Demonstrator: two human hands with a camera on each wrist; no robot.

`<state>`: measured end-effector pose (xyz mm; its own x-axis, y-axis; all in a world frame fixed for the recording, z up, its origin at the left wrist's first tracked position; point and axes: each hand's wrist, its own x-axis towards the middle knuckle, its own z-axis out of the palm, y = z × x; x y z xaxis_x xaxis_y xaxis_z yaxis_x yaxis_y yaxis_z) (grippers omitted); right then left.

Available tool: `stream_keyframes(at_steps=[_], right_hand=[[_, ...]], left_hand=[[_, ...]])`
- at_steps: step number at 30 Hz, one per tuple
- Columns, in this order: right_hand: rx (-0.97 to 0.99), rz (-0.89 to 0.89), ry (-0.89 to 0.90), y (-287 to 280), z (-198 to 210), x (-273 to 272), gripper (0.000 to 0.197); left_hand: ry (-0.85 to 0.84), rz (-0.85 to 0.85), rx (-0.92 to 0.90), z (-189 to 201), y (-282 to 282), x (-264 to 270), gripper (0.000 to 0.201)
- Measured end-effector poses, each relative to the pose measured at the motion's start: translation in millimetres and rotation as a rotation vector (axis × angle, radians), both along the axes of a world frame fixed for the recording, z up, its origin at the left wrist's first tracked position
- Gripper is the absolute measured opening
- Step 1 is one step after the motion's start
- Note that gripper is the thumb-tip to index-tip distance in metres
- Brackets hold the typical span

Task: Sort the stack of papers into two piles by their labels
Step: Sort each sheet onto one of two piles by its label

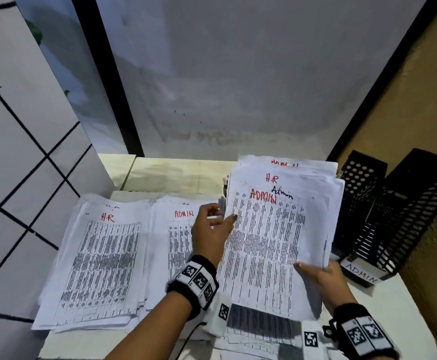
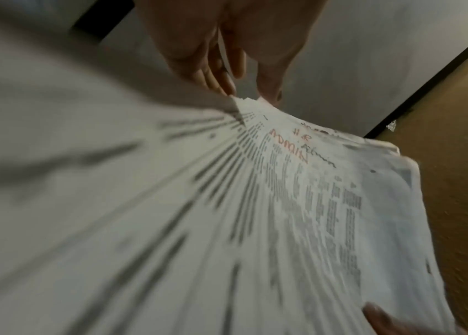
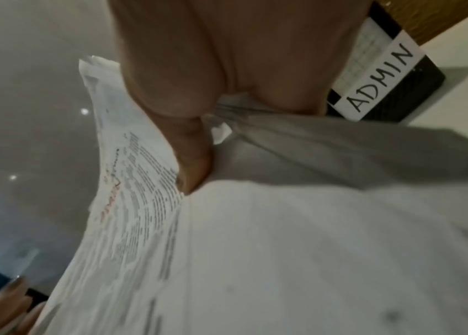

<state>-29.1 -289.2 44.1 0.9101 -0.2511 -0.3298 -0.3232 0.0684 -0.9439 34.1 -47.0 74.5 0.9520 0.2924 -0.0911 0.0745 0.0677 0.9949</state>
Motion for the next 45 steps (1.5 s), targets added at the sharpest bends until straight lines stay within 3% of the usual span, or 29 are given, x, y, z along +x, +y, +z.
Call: stream_keyframes(at_steps=[3,6,9,10,13,14,15,19,21,24,27,28,31,33,37,41,45], right_hand=[[0.119,0.013,0.022,5.6,-1.6,0.5,0.052],[0.118,0.070,0.035,8.7,-0.2,-0.7,0.036],[0.097,0.068,0.043,5.6,-13.7,-1.7,0.075],[0.112,0.049,0.057,4.1,-17.2,-1.2,0.073],[0.150,0.023,0.098,9.5,-10.2,-1.6,0.034],[0.147,0.022,0.102,10.0,-10.1,-1.5,0.033],[0.142,0.015,0.108,9.3,-12.4,-1.3,0.041],[0.082,-0.035,0.179,5.0,-27.3,-0.9,0.108],[0.083,-0.072,0.187,3.8,-32.3,-1.1,0.117],[0.101,-0.056,0.212,2.5,-32.7,-1.4,0.116],[0.087,-0.034,0.221,5.4,-26.3,-3.1,0.102],[0.069,-0.016,0.212,8.6,-21.6,-3.2,0.093],[0.053,0.041,0.162,12.2,-16.2,-1.7,0.045],[0.051,0.065,0.143,13.7,-13.6,-0.9,0.028],[0.125,0.030,0.130,16.6,-9.8,-1.5,0.021],[0.187,0.036,0.089,19.4,-3.2,-3.1,0.012],[0.207,0.023,0.064,18.8,-3.0,-5.1,0.021]], left_hand=[[0.029,0.048,0.066,5.3,6.4,8.6,0.033],[0.051,0.057,0.148,6.2,11.5,12.2,0.027],[0.056,0.056,0.217,6.1,13.4,12.1,0.018],[0.041,0.055,0.254,6.1,13.3,10.7,0.014],[-0.029,0.040,0.329,1.4,13.2,4.1,0.003],[-0.053,0.038,0.334,0.7,13.5,1.7,0.005],[-0.069,0.034,0.328,-0.3,14.3,-0.2,0.009],[-0.138,-0.025,0.275,-1.4,21.0,-7.0,0.021],[-0.231,-0.046,0.286,-0.7,24.6,-12.4,0.032],[-0.311,-0.118,0.301,4.9,26.7,-24.9,0.030],[-0.223,-0.287,0.216,9.9,25.7,-41.8,0.016],[-0.177,-0.337,0.130,12.1,24.6,-46.4,0.014],[-0.110,-0.346,-0.004,11.6,20.1,-48.1,0.043],[-0.086,-0.352,0.019,16.4,20.8,-44.5,0.043],[-0.031,-0.446,0.148,20.4,30.3,-41.9,0.040],[0.002,-0.220,0.204,17.8,36.3,-42.7,0.037],[-0.014,-0.013,0.230,9.2,57.3,-33.3,0.042]])
